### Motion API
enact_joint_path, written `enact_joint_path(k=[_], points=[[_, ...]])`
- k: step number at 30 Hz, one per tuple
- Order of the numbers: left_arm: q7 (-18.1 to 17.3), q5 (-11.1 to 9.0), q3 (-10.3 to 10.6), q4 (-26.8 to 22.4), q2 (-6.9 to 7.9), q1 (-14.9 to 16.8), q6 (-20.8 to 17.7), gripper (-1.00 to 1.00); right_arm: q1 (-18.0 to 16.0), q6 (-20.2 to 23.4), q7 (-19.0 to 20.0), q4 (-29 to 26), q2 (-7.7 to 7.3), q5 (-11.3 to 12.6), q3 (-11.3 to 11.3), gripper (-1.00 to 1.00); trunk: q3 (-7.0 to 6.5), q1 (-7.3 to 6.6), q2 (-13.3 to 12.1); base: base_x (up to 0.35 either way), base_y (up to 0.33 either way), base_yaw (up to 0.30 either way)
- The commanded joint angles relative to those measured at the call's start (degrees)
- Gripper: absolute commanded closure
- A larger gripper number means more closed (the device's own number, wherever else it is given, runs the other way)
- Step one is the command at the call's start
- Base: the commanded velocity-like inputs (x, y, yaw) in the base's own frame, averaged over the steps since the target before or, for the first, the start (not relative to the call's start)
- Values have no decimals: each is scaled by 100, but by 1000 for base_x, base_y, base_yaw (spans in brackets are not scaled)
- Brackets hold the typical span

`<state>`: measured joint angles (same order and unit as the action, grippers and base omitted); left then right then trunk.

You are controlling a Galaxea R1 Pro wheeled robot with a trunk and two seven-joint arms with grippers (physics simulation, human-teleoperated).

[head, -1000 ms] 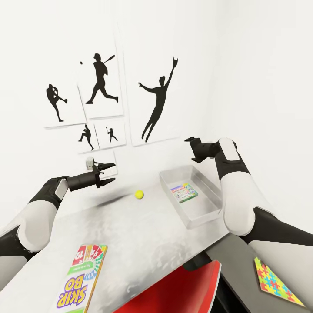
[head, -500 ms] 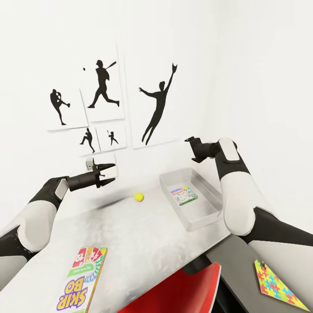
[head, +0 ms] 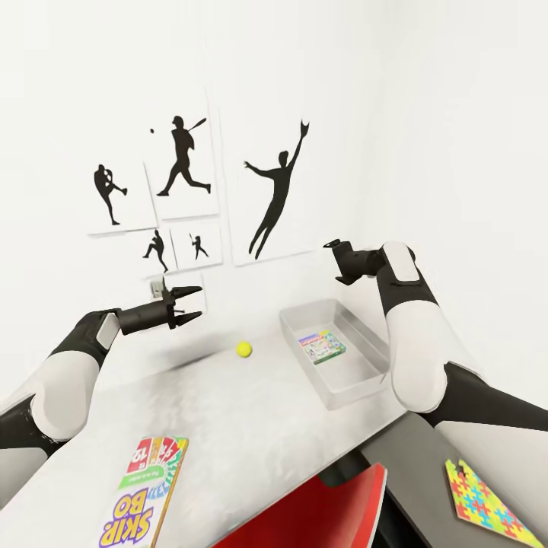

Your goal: Put all the toys in the child's room - the three board games (two on the bed and one on the table), the two jigsaw puzzles on the table, and the tennis ball on the table - inside the toy box on the table in the child's room.

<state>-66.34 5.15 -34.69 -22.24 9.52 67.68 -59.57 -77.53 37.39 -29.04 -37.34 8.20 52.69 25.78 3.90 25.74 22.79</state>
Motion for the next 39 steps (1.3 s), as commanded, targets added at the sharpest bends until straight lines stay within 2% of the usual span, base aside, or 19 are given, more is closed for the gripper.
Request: enact_joint_path(k=[1,39], points=[[-37,56,-38,0,-3,9,-43,-100,-7,5,-58,-10,6,59,23,-100,5,4,13,0,0,0],[-37,56,-38,0,-3,9,-43,-100,-7,5,-59,-10,6,57,23,-100,-344,4,13,0,0,0]])
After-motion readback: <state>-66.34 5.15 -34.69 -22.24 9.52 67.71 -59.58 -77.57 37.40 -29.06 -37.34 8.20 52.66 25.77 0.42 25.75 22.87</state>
